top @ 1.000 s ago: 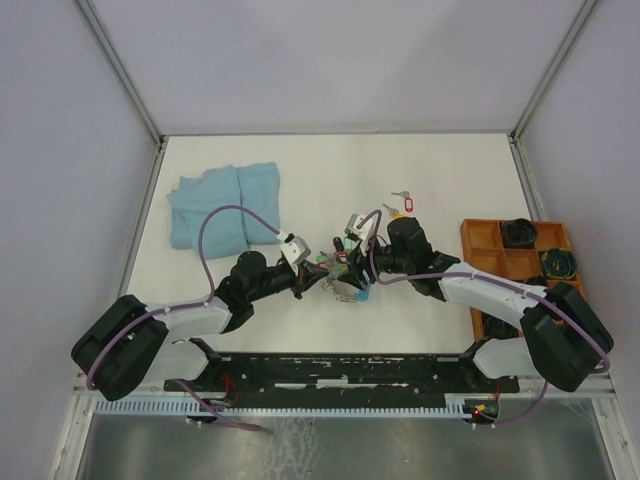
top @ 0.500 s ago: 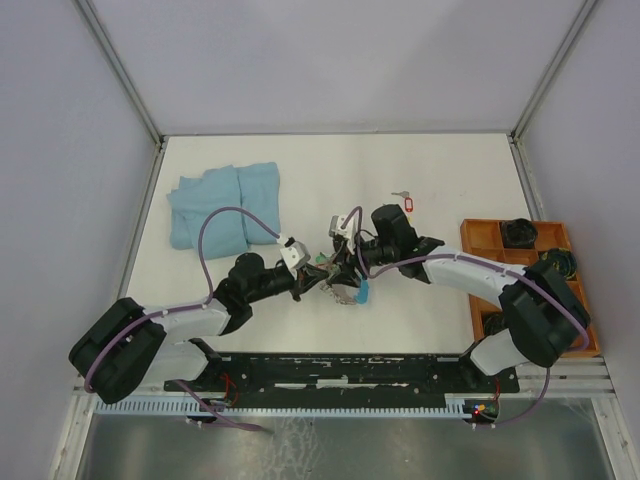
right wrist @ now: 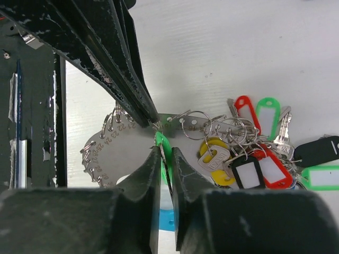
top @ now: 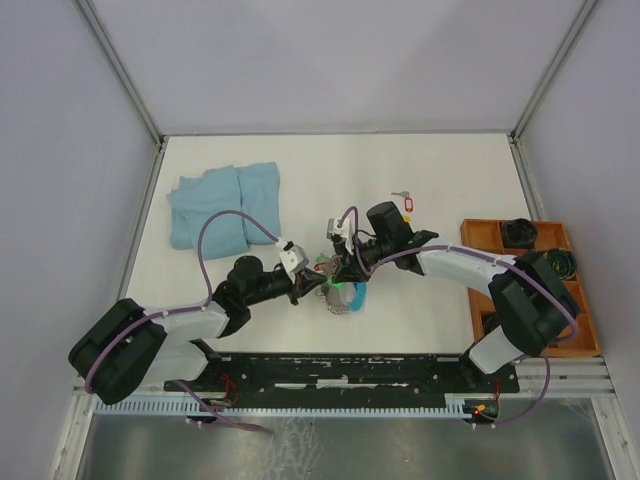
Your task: Put the keys on the keyring
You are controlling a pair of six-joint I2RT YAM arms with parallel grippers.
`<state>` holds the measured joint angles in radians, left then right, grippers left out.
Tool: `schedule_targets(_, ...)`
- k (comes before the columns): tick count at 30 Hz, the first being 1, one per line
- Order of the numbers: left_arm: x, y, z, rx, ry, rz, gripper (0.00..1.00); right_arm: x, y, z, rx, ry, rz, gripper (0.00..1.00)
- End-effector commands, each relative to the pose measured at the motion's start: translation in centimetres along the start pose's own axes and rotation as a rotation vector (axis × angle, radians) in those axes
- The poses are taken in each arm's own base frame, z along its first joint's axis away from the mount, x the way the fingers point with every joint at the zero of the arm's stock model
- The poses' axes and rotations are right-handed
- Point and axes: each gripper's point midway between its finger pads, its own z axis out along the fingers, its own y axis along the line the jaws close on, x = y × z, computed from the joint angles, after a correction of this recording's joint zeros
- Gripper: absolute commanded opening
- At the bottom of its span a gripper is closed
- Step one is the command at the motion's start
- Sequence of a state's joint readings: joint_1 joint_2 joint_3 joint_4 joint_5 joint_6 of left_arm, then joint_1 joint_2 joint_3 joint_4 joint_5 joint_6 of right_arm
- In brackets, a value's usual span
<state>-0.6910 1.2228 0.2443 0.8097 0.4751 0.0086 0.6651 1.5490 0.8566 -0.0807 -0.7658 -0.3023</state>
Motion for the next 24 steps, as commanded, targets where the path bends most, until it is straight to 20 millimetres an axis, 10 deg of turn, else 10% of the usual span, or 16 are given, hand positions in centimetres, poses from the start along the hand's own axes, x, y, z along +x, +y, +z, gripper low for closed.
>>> schedule_targets(1, -4.2, -0.6, 0.1, 0.047, -0.149, 0.133, 0.03, -1.4, 0.2, 0.2, -0.046, -0.015, -0.008, 0.13)
schedule_targets(17, -3.5, -1.1, -0.2, 0.068, -0.150, 0.137, 0.03, 0.3, -0.4, 0.5, -0.007, 0.087, 0.205, 0.01)
schedule_targets(24, -1.8, -0.3, 0.0, 0.019, -0.065, 0.040, 0.22, -1.0, 0.6, -0.7, 0.031, 0.112, 0.164, 0.01)
